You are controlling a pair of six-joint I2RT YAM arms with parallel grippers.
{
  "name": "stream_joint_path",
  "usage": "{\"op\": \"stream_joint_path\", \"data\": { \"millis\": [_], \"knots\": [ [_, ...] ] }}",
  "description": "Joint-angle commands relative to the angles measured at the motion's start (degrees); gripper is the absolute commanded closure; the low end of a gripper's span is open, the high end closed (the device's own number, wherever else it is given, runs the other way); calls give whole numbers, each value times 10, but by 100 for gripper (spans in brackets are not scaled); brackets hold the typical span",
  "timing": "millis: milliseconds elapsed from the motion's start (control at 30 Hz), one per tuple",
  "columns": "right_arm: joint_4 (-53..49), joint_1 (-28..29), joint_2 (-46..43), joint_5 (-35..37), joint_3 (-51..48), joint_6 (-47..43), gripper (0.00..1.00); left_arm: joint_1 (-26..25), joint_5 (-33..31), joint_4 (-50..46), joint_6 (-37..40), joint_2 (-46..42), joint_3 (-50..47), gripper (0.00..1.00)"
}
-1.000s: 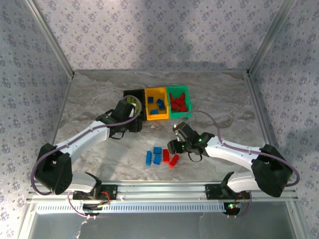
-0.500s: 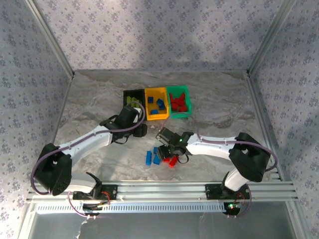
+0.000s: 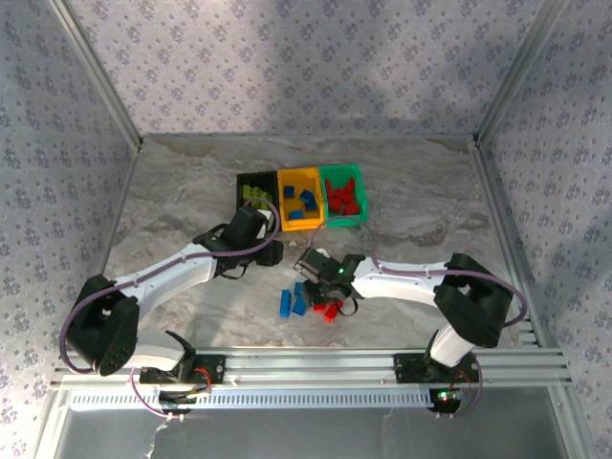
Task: Sort the legos into containers by color
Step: Pick up the lego from the bottom-center of the table, then place the lego in the container.
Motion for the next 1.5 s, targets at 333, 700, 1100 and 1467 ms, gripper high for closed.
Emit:
{"op": "stream_joint_path", "data": {
  "millis": [333,700,1100,1467],
  "knots": [
    [-32,-3,-10,1,-27,17,49,-7,1,13,-10,2,-3,41],
    [-40,-8,-18,15,-6,6,67,-6,-4,4,-15,-14,-14,41],
    [-27,-93,-87,9,18,-48,67,-19,5,16,-41,-36,-46,41],
    [19,-243,-41,-50,103,-120,67,-69,-1,29,-84,-39,-79,41]
  ]
}}
